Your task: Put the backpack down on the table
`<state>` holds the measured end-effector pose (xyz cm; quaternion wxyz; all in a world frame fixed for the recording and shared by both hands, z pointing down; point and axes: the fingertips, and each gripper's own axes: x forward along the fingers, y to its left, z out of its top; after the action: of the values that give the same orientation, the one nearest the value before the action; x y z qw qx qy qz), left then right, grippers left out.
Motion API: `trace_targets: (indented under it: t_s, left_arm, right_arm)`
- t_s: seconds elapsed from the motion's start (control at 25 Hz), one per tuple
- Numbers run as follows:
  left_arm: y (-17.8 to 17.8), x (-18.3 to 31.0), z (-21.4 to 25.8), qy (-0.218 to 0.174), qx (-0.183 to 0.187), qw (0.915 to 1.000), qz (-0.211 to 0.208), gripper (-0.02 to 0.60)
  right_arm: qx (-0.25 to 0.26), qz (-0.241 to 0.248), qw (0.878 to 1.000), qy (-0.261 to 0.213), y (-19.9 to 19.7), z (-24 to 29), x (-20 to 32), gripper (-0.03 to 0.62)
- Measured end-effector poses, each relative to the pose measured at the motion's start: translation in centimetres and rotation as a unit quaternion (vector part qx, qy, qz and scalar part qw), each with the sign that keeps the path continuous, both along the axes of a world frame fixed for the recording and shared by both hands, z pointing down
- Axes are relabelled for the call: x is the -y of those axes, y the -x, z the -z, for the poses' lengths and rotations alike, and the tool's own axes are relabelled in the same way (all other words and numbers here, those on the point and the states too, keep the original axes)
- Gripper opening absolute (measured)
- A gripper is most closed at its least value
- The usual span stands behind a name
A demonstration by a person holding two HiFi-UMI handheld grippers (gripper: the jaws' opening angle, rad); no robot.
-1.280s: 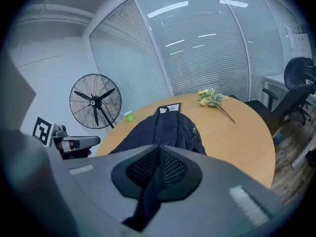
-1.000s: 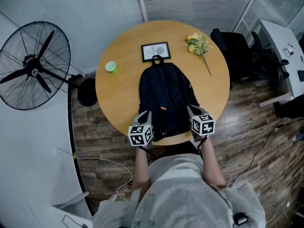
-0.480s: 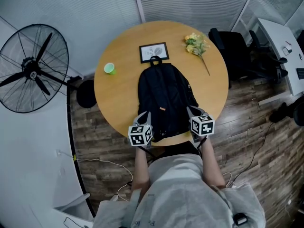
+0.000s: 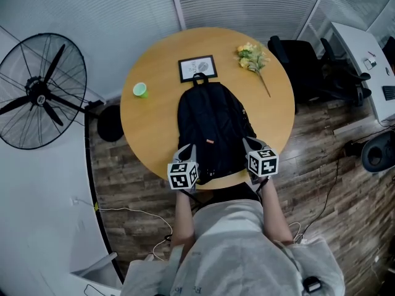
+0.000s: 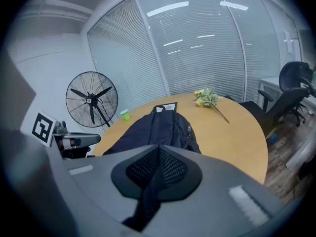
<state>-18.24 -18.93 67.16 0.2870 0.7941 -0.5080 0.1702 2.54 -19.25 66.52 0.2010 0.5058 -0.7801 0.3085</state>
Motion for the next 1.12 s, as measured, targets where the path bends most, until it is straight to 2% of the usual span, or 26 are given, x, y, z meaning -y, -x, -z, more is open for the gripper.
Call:
trace_targets:
  t_s: [0.56,1.12]
  left_arm:
    - [0.1,-1.7,-0.7,0.013,-0.005,0.9999,-0.005,0.006]
    - [0.6,-2.6,0.1,0.004,-0.008,1.0,0.003,0.006]
  right_arm:
    - [-0.016,0.008,1.0,0.003,1.0,-0.1,-1.3,0.0]
    - [-0.026,0.012,1.0,-0.004,1.1,0.5,-2.0,0.0]
